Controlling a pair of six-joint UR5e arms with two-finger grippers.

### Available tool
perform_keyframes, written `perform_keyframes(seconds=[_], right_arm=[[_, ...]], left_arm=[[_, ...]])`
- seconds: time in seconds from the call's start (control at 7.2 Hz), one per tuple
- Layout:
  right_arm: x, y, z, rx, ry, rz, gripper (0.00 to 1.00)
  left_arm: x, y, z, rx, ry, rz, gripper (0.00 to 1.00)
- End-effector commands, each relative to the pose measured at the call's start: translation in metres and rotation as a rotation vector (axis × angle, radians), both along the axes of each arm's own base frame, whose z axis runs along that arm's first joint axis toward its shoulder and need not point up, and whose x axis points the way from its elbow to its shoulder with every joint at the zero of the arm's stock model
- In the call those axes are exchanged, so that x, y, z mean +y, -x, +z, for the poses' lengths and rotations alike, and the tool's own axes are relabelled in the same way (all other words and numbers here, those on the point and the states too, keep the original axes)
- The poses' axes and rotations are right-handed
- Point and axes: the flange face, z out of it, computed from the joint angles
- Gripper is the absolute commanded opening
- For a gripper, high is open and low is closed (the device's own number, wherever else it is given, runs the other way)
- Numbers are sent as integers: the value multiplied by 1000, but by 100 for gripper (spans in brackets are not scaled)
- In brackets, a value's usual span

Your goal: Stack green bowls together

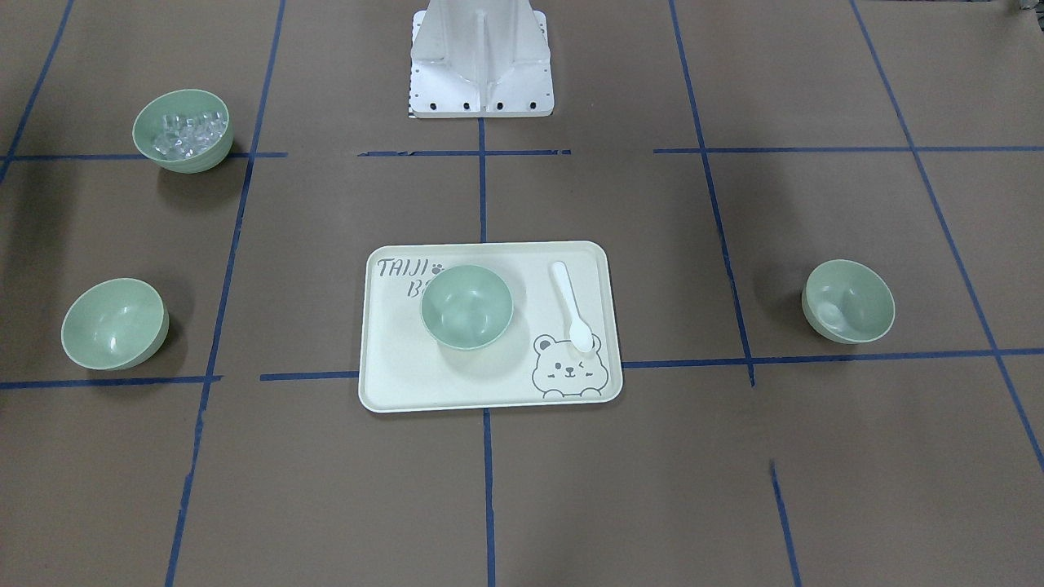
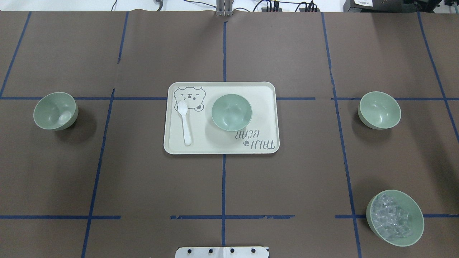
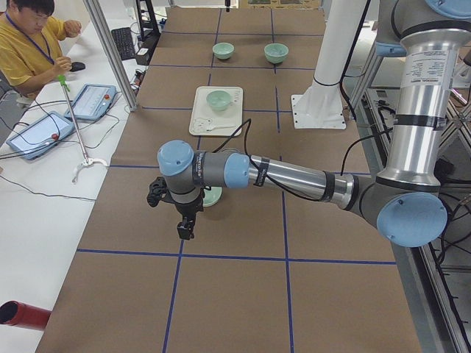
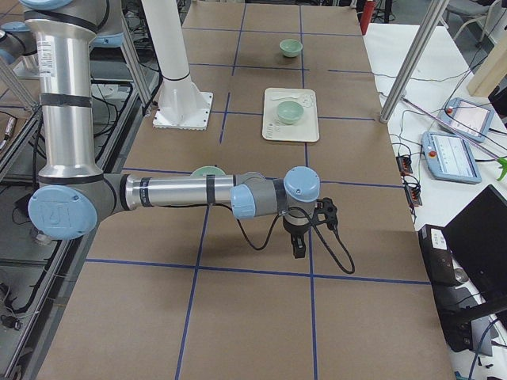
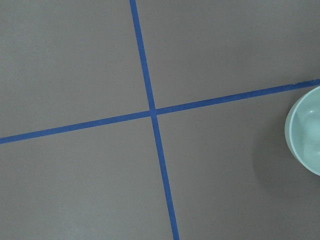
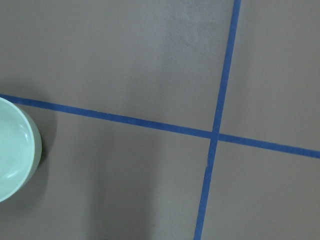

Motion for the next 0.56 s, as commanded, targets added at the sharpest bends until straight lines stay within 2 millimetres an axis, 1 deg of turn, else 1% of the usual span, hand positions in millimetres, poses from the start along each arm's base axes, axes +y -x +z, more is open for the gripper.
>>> perform_keyframes(seconds=[0.0,0.14,0.28,0.42], right_arm=[[-21,14,-19,-15,-58,0,100],[-25,24,-24,-25,-30,20,100],[-33,44,-36,-29,-57,-2,100],[-39,52,-43,-30,-73,-16,100]], left_arm=[[-31,-6,-43,7,-59,-12,100],[-60,-30,-74,11,-134,28,100],[-71,-40,-78,21,-246,46,100],[-65,-41,-69,39,-359,34,100]])
